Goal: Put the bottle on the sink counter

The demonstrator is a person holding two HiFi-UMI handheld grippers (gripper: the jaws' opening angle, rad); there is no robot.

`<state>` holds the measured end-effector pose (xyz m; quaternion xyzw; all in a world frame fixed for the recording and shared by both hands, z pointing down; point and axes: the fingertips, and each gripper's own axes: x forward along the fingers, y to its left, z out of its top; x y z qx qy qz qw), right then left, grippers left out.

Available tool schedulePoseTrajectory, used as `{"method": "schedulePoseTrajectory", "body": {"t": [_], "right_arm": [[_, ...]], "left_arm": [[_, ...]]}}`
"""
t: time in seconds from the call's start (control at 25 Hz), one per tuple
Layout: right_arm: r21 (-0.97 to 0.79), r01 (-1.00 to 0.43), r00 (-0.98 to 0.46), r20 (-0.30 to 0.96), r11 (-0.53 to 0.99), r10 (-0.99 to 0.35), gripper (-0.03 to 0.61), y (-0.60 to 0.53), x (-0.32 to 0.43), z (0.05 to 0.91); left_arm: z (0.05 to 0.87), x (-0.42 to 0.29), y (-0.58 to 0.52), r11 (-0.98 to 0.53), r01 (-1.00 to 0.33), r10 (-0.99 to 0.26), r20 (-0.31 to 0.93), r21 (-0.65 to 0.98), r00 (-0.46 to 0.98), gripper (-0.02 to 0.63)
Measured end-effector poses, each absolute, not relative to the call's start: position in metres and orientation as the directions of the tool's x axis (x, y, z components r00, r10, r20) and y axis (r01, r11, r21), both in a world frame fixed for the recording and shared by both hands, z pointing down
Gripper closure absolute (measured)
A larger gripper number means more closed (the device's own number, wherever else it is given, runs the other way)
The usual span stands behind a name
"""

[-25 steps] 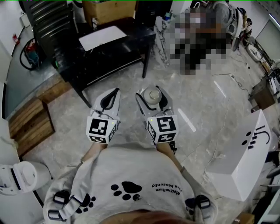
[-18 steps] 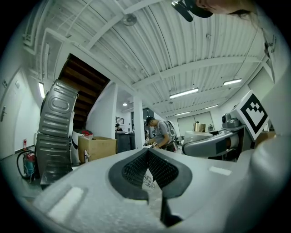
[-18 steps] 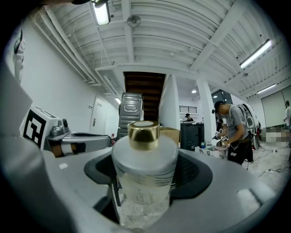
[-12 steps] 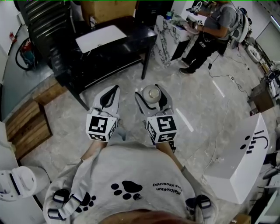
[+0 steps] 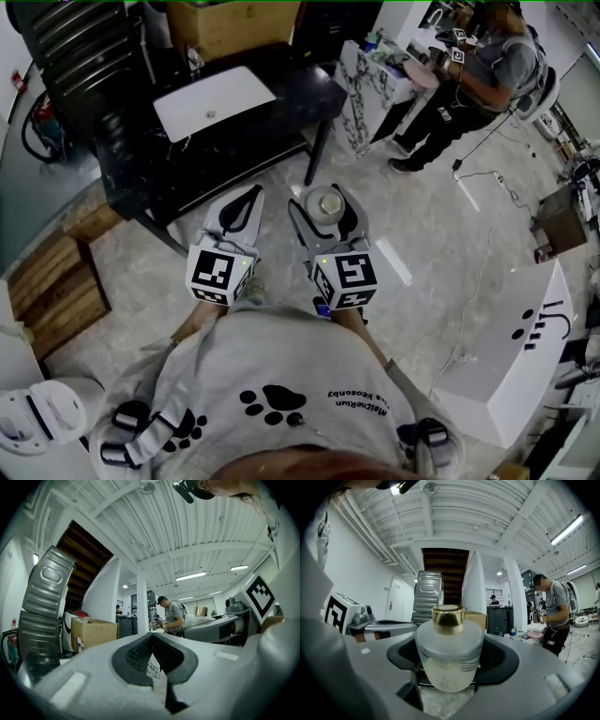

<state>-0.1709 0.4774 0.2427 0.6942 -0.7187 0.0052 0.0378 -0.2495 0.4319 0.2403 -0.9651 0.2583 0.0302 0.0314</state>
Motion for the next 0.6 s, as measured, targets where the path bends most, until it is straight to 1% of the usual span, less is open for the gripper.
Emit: {"method": "schedulePoseTrajectory", "body": {"t": [0.2, 0.32, 0.6], "right_arm": [[0.046, -0.999, -0.005, 0.060, 0.007, -0.998, 0.241, 0.414, -0.155, 0.248], [0.043, -0.999, 0.012, 0.061, -0.009, -0.998, 0.241, 0.401, -0.146, 0.244], [0.044, -0.998, 0.047, 0.097, -0.043, -0.994, 0.241, 0.353, -0.137, 0.261]], "left_arm": [[0.245, -0.237, 0.371, -0.882, -0.469, -0.464, -0.085, -0.049, 0.882, 0.614], [0.240, -0.225, 0.358, -0.894, -0.444, -0.437, -0.095, -0.059, 0.894, 0.614], [0.261, -0.211, 0.306, -0.923, -0.385, -0.385, -0.054, 0.011, 0.921, 0.614]]}}
